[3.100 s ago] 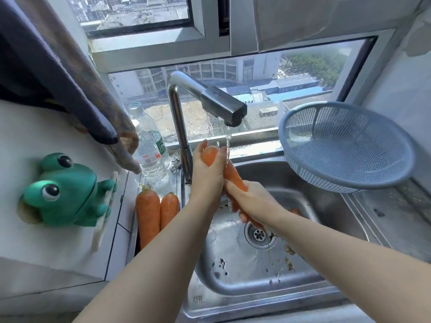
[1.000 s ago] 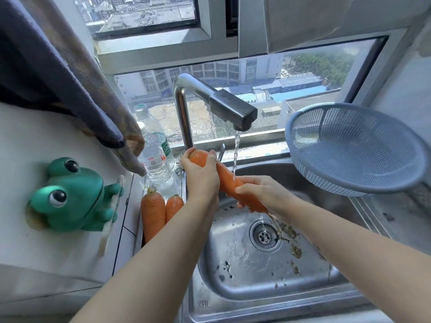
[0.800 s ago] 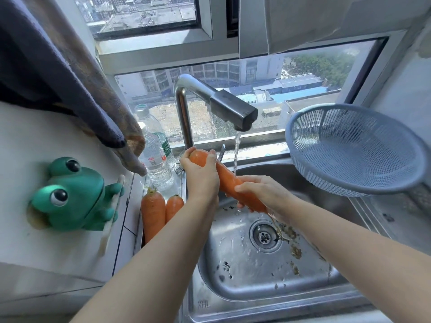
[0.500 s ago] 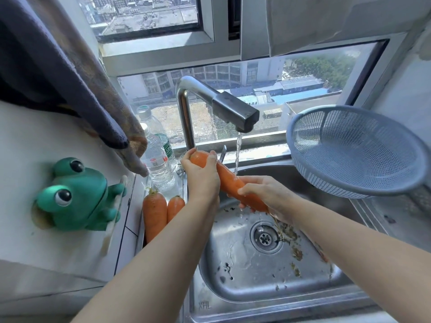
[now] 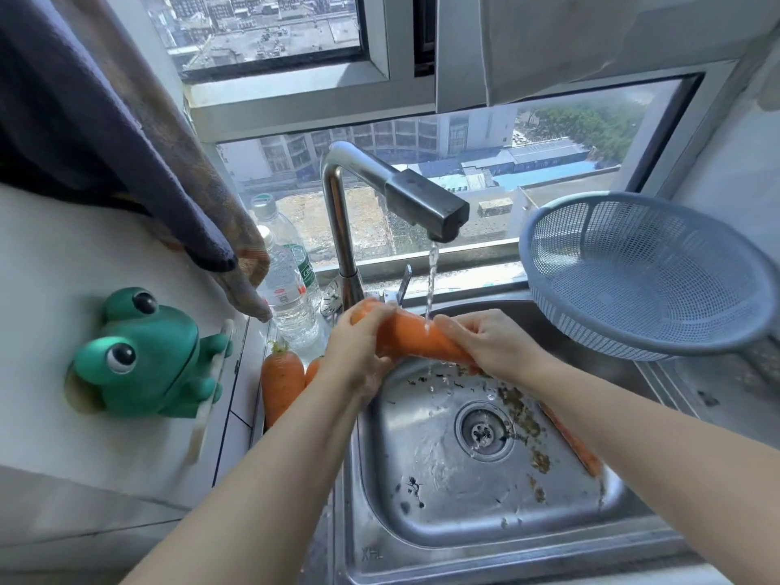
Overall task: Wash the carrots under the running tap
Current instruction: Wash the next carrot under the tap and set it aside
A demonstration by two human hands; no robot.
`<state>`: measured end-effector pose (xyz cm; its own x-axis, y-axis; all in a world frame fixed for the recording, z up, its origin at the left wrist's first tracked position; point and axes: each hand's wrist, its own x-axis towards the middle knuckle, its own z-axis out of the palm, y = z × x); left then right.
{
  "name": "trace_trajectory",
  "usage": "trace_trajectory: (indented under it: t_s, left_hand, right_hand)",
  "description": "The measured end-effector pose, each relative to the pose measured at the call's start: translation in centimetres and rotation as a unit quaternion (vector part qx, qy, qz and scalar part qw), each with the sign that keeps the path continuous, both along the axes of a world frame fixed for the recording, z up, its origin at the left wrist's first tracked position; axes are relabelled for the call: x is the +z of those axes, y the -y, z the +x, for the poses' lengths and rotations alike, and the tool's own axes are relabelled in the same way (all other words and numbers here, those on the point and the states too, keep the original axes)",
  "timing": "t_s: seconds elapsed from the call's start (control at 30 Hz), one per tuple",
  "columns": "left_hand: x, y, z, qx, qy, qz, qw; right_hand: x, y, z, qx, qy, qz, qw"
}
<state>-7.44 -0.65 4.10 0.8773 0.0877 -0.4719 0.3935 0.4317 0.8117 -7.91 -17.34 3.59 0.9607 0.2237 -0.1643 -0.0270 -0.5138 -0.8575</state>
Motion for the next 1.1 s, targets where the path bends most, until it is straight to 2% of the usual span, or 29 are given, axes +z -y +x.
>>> trace_trajectory:
  t_s: [0.1, 0.17, 0.23, 0.3, 0.4, 0.43, 0.5, 0.57, 0.63, 0.67, 0.7, 0.8, 0.9, 1.0, 1.1]
  left_hand:
    - [0.1, -1.2, -1.5, -0.148, -0.037, 0.014, 0.988]
    - [0.2, -1.8, -2.6, -0.226, -0.066, 0.03, 0.971]
    - [0.3, -1.9, -3.4, -0.295, -0.097, 0.031, 0.95]
    - [0.3, -1.7, -3.9, -0.344, -0.107, 0.034, 0.932]
    - [-0.1, -0.7, -4.3, -0.322, -0.086, 0.038, 0.942]
    - [-0.3, -0.3, -4.5, -0.313, -0.071, 0.047, 0.946]
    - [-0.9, 0.3, -5.1, -0.309, -0.039, 0.078, 0.947]
    - [-1.3, 0.6, -5.7, -0.307, -0.005, 0.115, 0.945]
    - [-1.6, 0.2, -6.0, -0.312, 0.021, 0.149, 0.938]
    - [-1.7, -0.1, -6.1, -0.32, 0.031, 0.159, 0.934]
    - [-1.8, -0.6, -6.1, -0.331, 0.039, 0.164, 0.929]
    - [-1.8, -1.9, -5.7, -0.346, 0.013, 0.179, 0.921]
    - [-1.7, -2.1, -5.8, -0.362, -0.039, 0.212, 0.907]
    - [-1.9, -1.5, -6.3, -0.371, -0.045, 0.258, 0.891]
    - [-1.7, -0.9, -6.5, -0.371, -0.02, 0.302, 0.878]
  right_hand:
    - [-1.1, 1.4, 1.1, 0.006, 0.096, -0.157, 0.983]
    - [-1.3, 1.6, 1.2, 0.022, 0.132, -0.222, 0.966]
    - [-1.1, 1.5, 1.2, 0.021, 0.163, -0.239, 0.957]
    - [-1.3, 1.2, 1.2, -0.016, 0.2, -0.211, 0.957]
    - [-2.5, 0.1, 1.1, -0.161, 0.221, -0.12, 0.954]
    - [-3.0, -0.6, 0.9, -0.221, 0.196, -0.081, 0.952]
    - [-3.8, -2.3, 0.5, -0.316, 0.085, 0.032, 0.945]
    - [-4.4, -3.9, 0.1, -0.373, -0.044, 0.189, 0.907]
    - [-4.4, -4.8, -0.1, -0.393, -0.158, 0.339, 0.84]
    - [-4.2, -5.1, -0.4, -0.379, -0.193, 0.391, 0.816]
    - [-3.8, -5.3, -0.7, -0.359, -0.21, 0.415, 0.809]
    - [-3.9, -6.0, -1.4, -0.302, -0.233, 0.412, 0.828]
    - [-4.2, -7.0, -2.2, -0.241, -0.24, 0.356, 0.87]
    - [-4.7, -7.8, -2.7, -0.229, -0.178, 0.269, 0.918]
    - [-5.3, -7.7, -2.4, -0.253, -0.128, 0.265, 0.922]
